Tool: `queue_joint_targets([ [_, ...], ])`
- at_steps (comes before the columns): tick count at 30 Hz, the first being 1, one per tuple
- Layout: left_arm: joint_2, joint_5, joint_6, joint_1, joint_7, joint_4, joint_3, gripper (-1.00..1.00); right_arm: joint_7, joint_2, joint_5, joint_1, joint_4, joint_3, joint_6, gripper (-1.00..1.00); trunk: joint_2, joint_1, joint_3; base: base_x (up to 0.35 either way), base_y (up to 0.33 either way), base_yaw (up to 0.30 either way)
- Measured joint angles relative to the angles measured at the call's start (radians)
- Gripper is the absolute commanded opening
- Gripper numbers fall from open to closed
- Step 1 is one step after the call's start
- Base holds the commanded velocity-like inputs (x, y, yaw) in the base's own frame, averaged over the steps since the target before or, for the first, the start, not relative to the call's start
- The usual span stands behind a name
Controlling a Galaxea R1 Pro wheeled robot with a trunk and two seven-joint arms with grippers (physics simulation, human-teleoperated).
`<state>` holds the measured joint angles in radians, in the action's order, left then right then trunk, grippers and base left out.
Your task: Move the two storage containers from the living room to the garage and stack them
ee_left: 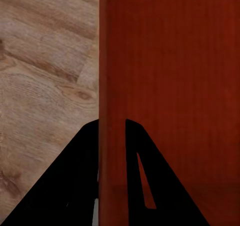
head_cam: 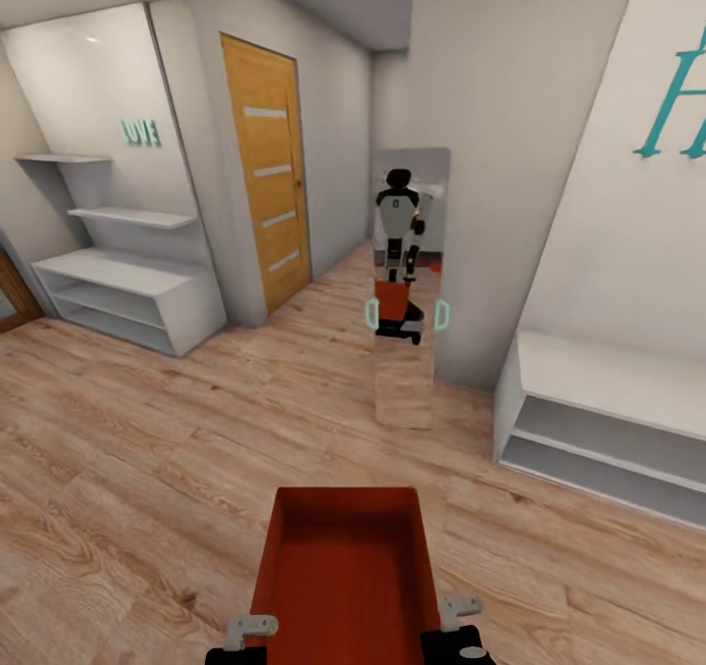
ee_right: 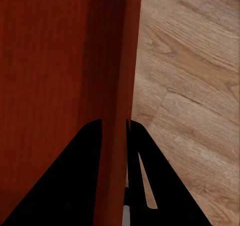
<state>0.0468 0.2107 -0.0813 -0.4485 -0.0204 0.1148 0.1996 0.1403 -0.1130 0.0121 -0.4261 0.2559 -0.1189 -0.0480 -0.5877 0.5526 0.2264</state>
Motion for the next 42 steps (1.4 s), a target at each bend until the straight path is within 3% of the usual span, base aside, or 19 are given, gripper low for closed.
queue_joint_targets([
  [28,0.000,0.000,0.000,0.000,0.000,0.000,0.000,-1.00,0.000,0.000,0.000,0.000,0.000,0.000,0.000,-1.00,0.000,0.000,0.016,0.320,0.153,0.116],
  [42,0.000,0.000,0.000,0.000,0.000,0.000,0.000,-1.00,0.000,0.000,0.000,0.000,0.000,0.000,0.000,-1.00,0.000,0.000,0.018,0.324,0.105,0.015],
])
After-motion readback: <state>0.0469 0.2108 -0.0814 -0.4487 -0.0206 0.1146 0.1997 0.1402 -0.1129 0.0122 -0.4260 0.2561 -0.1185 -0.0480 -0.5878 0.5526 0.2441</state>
